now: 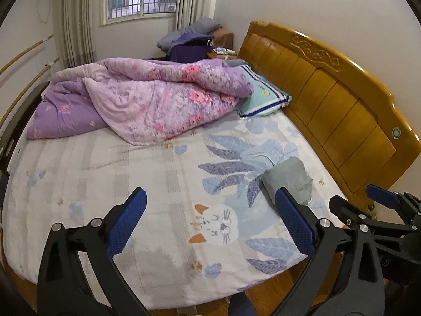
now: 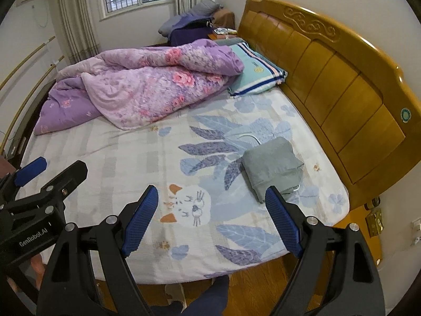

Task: Fold large clothes

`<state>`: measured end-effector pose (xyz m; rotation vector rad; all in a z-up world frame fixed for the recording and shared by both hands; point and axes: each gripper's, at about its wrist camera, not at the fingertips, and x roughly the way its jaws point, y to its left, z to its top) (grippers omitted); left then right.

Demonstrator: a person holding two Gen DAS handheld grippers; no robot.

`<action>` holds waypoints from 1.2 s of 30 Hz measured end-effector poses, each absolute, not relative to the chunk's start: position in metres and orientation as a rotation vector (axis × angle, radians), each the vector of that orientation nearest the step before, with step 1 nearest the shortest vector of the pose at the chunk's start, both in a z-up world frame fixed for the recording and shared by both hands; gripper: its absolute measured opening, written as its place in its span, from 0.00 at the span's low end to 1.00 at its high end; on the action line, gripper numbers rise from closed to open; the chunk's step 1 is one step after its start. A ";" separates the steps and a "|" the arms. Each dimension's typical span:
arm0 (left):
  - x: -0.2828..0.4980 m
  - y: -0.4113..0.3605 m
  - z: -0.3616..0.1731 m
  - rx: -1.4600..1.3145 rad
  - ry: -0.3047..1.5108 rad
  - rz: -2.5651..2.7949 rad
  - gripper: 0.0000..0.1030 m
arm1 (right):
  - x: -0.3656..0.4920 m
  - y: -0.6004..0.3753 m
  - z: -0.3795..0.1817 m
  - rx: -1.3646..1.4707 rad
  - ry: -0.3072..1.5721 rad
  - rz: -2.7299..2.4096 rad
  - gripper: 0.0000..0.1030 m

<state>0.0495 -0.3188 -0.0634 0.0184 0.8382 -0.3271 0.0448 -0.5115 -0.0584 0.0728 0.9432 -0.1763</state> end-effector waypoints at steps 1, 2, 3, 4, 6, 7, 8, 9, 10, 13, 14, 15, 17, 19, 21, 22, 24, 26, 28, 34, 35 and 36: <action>0.049 -0.315 -0.060 0.012 0.835 -0.327 0.95 | 0.043 -0.510 -0.056 0.072 0.939 -0.175 0.79; 0.048 -0.311 -0.058 0.005 0.832 -0.324 0.95 | 0.042 -0.507 -0.054 0.070 0.933 -0.179 0.81; 0.047 -0.307 -0.055 0.001 0.825 -0.318 0.95 | 0.042 -0.505 -0.051 0.060 0.926 -0.194 0.87; 0.046 -0.304 -0.051 -0.005 0.814 -0.313 0.95 | 0.042 -0.504 -0.050 0.056 0.923 -0.196 0.89; 0.046 -0.299 -0.045 -0.014 0.804 -0.318 0.95 | 0.041 -0.500 -0.044 0.055 0.910 -0.183 0.89; 0.045 -0.298 -0.044 -0.016 0.802 -0.316 0.95 | 0.041 -0.499 -0.043 0.050 0.908 -0.183 0.89; 0.045 -0.296 -0.042 -0.016 0.801 -0.316 0.95 | 0.041 -0.496 -0.041 0.047 0.903 -0.183 0.89; 0.046 -0.296 -0.041 -0.016 0.799 -0.316 0.95 | 0.040 -0.495 -0.040 0.048 0.899 -0.183 0.89; 0.045 -0.294 -0.040 -0.017 0.797 -0.314 0.95 | 0.039 -0.494 -0.039 0.050 0.896 -0.185 0.89; 0.044 -0.292 -0.037 -0.012 0.789 -0.311 0.95 | 0.038 -0.491 -0.037 0.053 0.892 -0.185 0.89; 0.044 -0.292 -0.036 -0.011 0.786 -0.315 0.95 | 0.038 -0.491 -0.037 0.055 0.891 -0.184 0.89; 0.044 -0.291 -0.035 -0.009 0.782 -0.318 0.95 | 0.039 -0.490 -0.036 0.057 0.890 -0.182 0.89; 0.043 -0.292 -0.035 -0.011 0.776 -0.318 0.95 | 0.039 -0.490 -0.035 0.058 0.888 -0.182 0.89; 0.044 -0.291 -0.035 -0.015 0.777 -0.317 0.95 | 0.039 -0.488 -0.035 0.061 0.891 -0.185 0.89; 0.043 -0.291 -0.035 -0.015 0.777 -0.317 0.95 | 0.041 -0.488 -0.035 0.061 0.892 -0.186 0.89; 0.043 -0.291 -0.035 -0.017 0.778 -0.317 0.95 | 0.041 -0.489 -0.035 0.060 0.891 -0.185 0.89; 0.045 -0.291 -0.035 -0.018 0.781 -0.319 0.95 | 0.042 -0.489 -0.036 0.062 0.895 -0.185 0.89; 0.045 -0.291 -0.035 -0.015 0.778 -0.319 0.95 | 0.040 -0.489 -0.036 0.061 0.893 -0.186 0.89; 0.046 -0.291 -0.036 -0.014 0.775 -0.315 0.95 | 0.040 -0.488 -0.036 0.062 0.894 -0.186 0.89; 0.049 -0.288 -0.039 -0.025 0.788 -0.322 0.95 | 0.041 -0.488 -0.036 0.062 0.895 -0.185 0.89; 0.050 -0.288 -0.039 -0.027 0.791 -0.324 0.95 | 0.041 -0.488 -0.036 0.064 0.895 -0.184 0.89; 0.051 -0.288 -0.040 -0.024 0.790 -0.324 0.95 | 0.041 -0.488 -0.036 0.062 0.895 -0.185 0.89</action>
